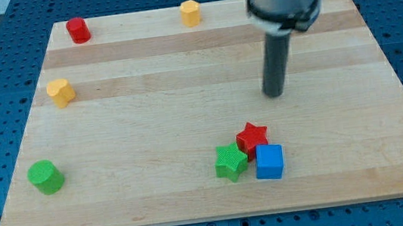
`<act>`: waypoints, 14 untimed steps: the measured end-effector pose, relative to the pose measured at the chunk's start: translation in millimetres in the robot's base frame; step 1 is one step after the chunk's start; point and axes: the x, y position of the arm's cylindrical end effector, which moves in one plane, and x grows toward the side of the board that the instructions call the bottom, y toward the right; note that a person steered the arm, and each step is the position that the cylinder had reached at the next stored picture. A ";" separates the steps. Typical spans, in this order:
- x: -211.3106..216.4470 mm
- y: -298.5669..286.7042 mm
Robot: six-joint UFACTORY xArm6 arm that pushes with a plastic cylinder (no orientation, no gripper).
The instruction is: Push the blue triangle towards the center
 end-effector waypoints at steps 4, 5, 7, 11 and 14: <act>-215.5 123.4; -183.7 46.9; -94.1 -74.9; -90.6 -140.8; -129.0 -164.8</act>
